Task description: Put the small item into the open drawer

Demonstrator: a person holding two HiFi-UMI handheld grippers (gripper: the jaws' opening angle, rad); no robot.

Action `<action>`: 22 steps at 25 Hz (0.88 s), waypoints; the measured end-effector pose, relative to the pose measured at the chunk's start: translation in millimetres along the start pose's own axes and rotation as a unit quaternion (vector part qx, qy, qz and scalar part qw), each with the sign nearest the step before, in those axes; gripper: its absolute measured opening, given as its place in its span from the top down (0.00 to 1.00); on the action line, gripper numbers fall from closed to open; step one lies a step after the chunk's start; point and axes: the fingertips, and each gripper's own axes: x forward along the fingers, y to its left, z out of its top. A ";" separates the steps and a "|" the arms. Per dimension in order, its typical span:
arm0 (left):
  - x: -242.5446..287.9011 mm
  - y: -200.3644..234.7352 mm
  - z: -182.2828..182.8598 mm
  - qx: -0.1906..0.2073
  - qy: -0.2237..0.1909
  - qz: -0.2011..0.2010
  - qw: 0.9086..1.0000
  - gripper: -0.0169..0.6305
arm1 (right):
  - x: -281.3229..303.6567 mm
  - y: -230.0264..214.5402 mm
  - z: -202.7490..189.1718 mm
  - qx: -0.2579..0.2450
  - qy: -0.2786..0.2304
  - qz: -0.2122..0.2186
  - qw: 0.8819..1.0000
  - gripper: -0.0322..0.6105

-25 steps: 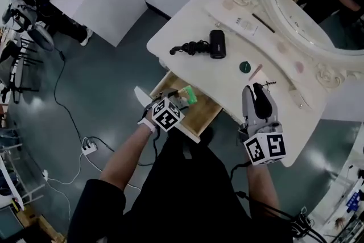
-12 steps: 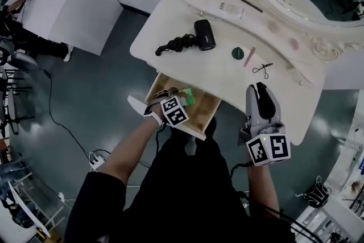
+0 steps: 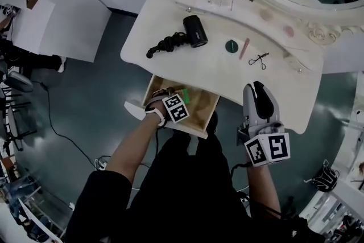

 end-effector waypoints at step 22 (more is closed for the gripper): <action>-84.1 41.7 4.4 -0.021 -0.107 0.121 0.987 0.45 | 15.1 27.6 3.7 -0.008 -0.003 0.043 0.999 0.79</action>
